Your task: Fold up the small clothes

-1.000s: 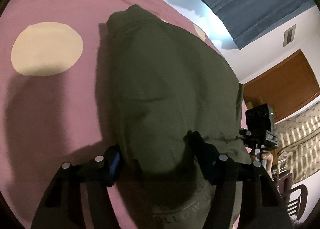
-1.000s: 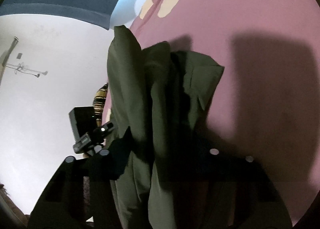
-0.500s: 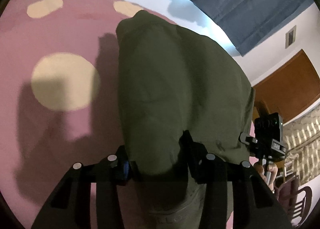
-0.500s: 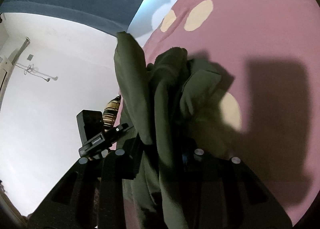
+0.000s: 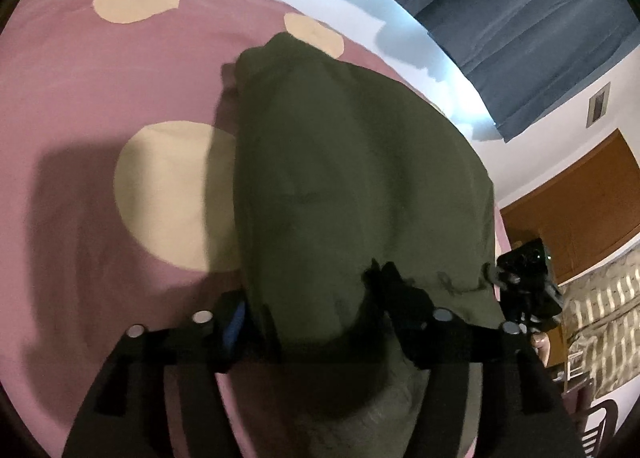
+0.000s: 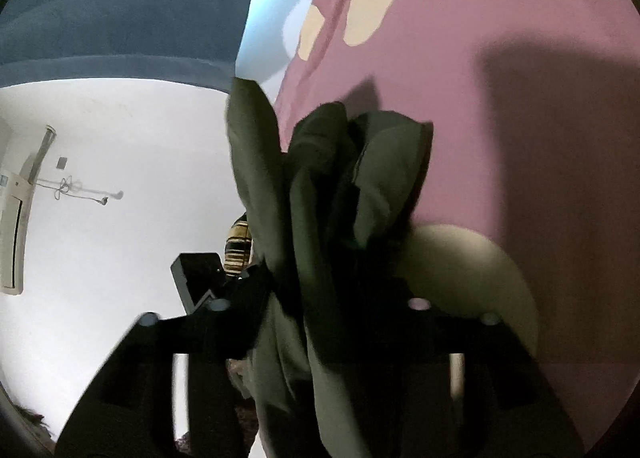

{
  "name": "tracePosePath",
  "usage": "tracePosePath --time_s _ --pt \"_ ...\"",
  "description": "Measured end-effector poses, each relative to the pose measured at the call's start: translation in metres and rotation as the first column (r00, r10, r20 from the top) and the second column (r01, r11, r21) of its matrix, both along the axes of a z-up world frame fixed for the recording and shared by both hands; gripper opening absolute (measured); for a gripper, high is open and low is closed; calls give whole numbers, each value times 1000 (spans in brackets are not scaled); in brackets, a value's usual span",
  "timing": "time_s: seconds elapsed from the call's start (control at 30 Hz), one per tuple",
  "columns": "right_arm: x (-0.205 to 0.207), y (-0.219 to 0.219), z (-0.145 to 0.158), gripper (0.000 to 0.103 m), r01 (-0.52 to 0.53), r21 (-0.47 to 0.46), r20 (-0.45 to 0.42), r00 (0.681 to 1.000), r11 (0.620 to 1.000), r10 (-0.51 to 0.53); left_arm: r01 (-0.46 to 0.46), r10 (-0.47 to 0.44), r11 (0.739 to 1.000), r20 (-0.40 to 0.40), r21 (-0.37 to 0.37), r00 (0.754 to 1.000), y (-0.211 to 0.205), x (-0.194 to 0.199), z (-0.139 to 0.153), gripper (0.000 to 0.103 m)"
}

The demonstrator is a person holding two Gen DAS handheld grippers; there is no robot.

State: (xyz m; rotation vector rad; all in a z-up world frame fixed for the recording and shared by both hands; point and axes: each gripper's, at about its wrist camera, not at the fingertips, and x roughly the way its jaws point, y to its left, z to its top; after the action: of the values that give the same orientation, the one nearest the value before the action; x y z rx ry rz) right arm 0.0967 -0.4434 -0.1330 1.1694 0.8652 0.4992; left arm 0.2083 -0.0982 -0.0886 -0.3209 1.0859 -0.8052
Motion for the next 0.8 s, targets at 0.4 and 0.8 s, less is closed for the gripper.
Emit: tracePosePath --time_s 0.4,0.8 --pt "-75 31 19 83 -72 -190 13 997 979 76 75 -78 996 -40 -57 996 17 -75 2 82" --pt "-79 45 20 25 -59 -189 9 998 980 62 60 -63 996 45 59 997 3 -86 27 50"
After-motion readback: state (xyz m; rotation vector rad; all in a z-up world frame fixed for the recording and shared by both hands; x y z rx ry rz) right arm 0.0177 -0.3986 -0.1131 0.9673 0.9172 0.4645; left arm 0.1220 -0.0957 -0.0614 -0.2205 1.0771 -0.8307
